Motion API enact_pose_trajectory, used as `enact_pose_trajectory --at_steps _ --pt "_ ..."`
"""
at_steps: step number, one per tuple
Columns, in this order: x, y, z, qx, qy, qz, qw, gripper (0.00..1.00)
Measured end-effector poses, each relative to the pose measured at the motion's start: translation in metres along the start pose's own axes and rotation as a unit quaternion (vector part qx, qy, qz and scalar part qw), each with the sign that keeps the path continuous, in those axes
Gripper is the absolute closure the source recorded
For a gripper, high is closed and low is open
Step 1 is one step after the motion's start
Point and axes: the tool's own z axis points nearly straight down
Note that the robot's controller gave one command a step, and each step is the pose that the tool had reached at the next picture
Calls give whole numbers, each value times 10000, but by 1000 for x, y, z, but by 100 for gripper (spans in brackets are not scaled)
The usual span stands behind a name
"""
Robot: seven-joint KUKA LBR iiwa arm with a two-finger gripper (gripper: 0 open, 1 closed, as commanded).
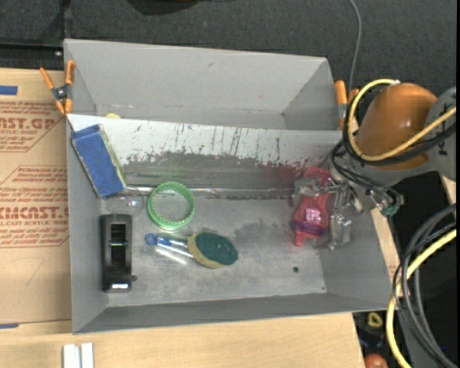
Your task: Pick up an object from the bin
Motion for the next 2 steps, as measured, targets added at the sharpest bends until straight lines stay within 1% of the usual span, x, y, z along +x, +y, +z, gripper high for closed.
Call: enact_pose_trajectory --at_steps 1,2 --pt "12 19 33 -56 -103 1862 9824 0" --pt "-4 10 33 -67 -24 1078 9941 100"
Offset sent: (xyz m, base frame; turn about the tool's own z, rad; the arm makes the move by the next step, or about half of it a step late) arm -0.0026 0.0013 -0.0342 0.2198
